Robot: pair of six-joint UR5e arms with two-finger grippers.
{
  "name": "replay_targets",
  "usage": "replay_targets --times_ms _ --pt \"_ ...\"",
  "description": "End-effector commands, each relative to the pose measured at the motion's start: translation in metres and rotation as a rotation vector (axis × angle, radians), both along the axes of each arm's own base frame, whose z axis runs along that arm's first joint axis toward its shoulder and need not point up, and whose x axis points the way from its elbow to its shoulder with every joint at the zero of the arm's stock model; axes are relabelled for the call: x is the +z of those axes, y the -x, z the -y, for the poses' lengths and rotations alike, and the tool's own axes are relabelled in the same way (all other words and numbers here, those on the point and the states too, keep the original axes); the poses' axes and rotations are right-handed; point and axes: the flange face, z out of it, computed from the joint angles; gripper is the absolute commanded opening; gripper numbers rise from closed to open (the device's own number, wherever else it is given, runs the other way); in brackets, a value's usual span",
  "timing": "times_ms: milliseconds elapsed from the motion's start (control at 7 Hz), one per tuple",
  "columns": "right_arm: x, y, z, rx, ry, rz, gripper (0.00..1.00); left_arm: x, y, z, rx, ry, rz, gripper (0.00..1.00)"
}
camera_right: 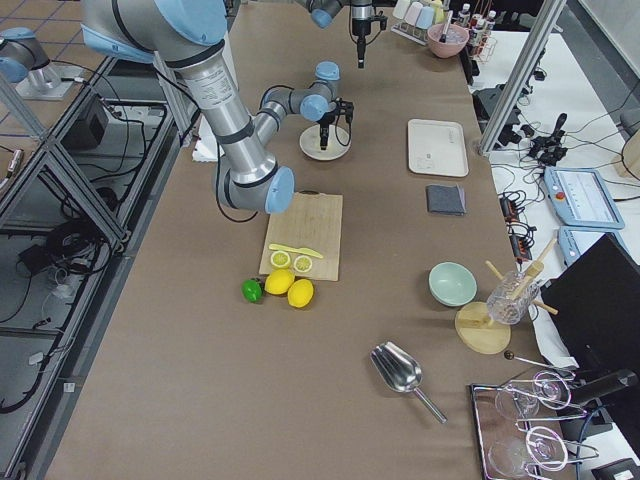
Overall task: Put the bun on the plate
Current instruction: 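Open the right gripper to release the bun and raise it away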
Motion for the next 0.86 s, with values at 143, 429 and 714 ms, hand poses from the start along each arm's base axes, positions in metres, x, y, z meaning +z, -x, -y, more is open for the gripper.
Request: replay_targets --times_ms 143,429,714 --pt "0.003 -0.109 0.039 0.071 0.014 0.031 1.0 0.005 0.013 0.01 -0.023 -0.003 0.016 0.81" --pt "0.048 -0.248 0.101 0.012 -0.037 0.019 1.0 0.02 0.065 0.038 0.021 -0.116 0.118 0.82" --pt "0.171 -0.404 0.133 -0.108 -0.17 -0.048 1.0 0.046 0.153 0.064 0.093 -0.202 0.259 0.84"
